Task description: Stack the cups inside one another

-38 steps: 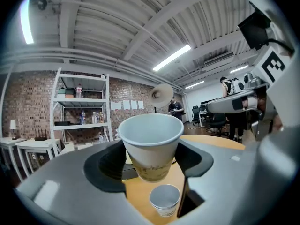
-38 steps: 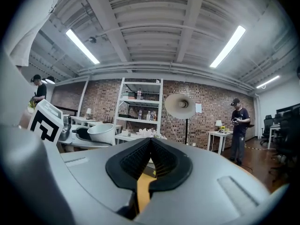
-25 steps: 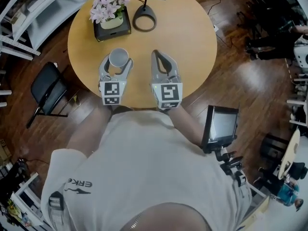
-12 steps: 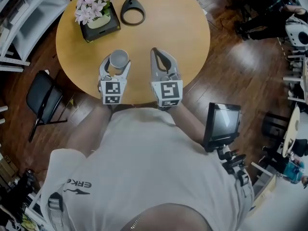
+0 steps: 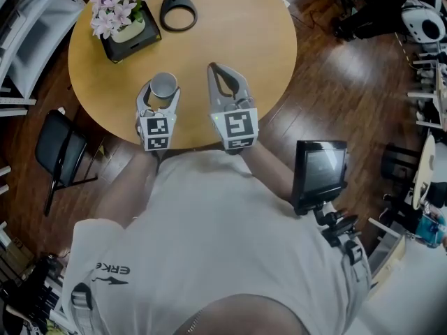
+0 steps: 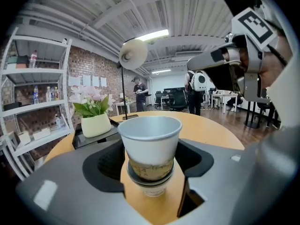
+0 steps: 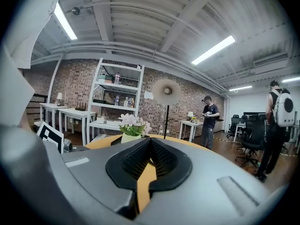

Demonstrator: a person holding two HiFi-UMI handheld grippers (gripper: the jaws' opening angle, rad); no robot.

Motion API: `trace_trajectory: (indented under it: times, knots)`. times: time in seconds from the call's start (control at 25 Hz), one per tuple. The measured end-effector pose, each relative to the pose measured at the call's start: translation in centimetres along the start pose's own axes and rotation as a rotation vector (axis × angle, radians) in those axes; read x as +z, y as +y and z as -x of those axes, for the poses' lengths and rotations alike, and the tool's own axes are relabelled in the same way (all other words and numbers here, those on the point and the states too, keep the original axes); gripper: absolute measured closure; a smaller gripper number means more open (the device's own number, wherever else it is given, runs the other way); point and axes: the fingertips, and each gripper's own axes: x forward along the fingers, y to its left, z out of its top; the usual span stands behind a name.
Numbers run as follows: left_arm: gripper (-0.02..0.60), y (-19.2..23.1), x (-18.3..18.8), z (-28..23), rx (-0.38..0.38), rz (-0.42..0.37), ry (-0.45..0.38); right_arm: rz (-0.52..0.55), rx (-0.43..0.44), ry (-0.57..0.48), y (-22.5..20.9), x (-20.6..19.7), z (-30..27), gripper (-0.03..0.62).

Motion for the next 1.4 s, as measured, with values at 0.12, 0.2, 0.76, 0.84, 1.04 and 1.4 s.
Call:
trace_trajectory:
  times: [0.12, 0.2, 0.76, 0.84, 1.04, 1.4]
  knots:
    - [0.255, -0.2, -0.6, -0.2, -0.006, 0.009, 0.01, -0.002, 0.0, 0.001, -0.1, -0.1, -0.2, 0.58]
    - [0.255, -0.4, -0.9, -0.3, -0.011, 0.01, 0.013, -0.003, 0.003, 0.0, -0.1, -0.1, -0.2, 0.58]
    - [0.201, -0.5, -4.2, -1.0, -0.02, 0.014, 0.114, -0.007, 0.005, 0.001, -0.4, -0.3, -0.4, 0.58]
    - [0.198, -0.5, -4.7, -1.0, -0.019, 0.015, 0.127, -0.007, 0.007, 0.002, -0.4, -0.3, -0.5, 0.58]
    - [0.196, -0.5, -5.0, -0.8, -0.014, 0.02, 0.132, -0.006, 0.013, 0.001, -0.4, -0.3, -0.6, 0.58]
    - [0.196, -0.1, -4.2, 0.3, 0.016, 0.033, 0.103, -0.001, 0.027, 0.004, 0.0, -0.2, -0.6, 0.58]
